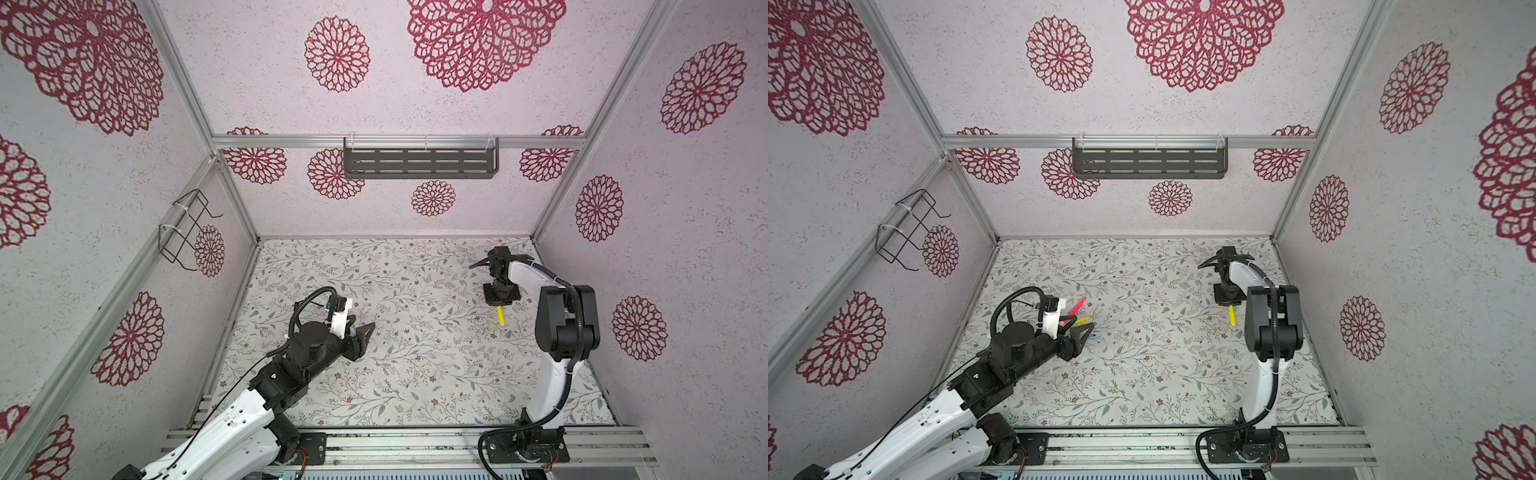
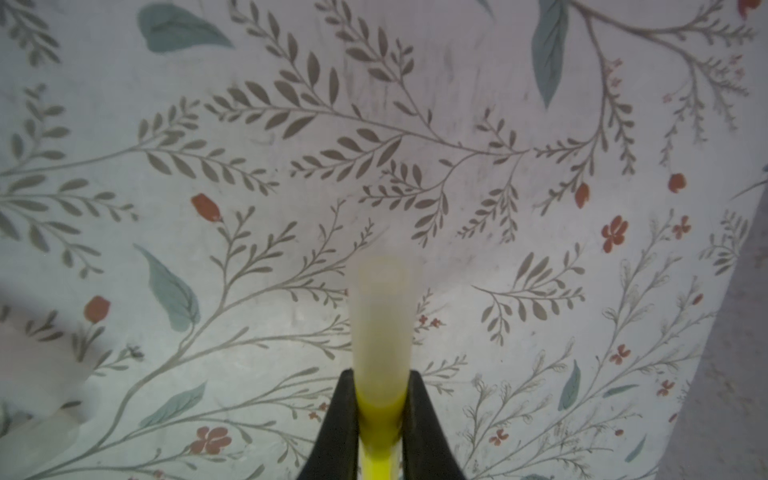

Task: Insert the pens into the pen caps
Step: 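Carry the capped yellow highlighter farther from the robot with the right gripper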

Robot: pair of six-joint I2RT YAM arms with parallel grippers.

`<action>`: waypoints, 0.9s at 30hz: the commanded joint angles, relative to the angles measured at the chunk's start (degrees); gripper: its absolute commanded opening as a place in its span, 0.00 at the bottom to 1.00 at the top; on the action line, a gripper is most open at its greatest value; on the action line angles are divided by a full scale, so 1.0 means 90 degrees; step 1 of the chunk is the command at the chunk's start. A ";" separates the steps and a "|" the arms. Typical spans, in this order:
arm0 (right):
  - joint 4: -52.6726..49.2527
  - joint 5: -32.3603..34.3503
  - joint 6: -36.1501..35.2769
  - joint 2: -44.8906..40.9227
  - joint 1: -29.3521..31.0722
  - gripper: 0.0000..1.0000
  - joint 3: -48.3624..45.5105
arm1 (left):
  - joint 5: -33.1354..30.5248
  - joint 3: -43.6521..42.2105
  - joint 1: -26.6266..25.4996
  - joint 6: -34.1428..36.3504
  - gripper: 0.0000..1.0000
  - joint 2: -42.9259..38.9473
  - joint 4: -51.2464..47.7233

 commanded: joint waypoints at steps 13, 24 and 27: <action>-0.0076 0.0133 -0.0352 0.0289 -0.0065 0.03 0.0393 | -0.0147 -0.0097 0.0034 -0.0063 0.65 -0.0090 -0.0056; -0.0233 -0.0297 -0.0193 -0.0040 -0.0036 0.66 0.0405 | -0.0252 -0.0046 0.0041 -0.0073 0.67 -0.0095 -0.0136; -0.0378 -0.0265 -0.0016 -0.0428 0.0026 0.67 0.0502 | -0.0472 0.0016 0.0060 -0.0066 0.69 -0.0011 -0.0362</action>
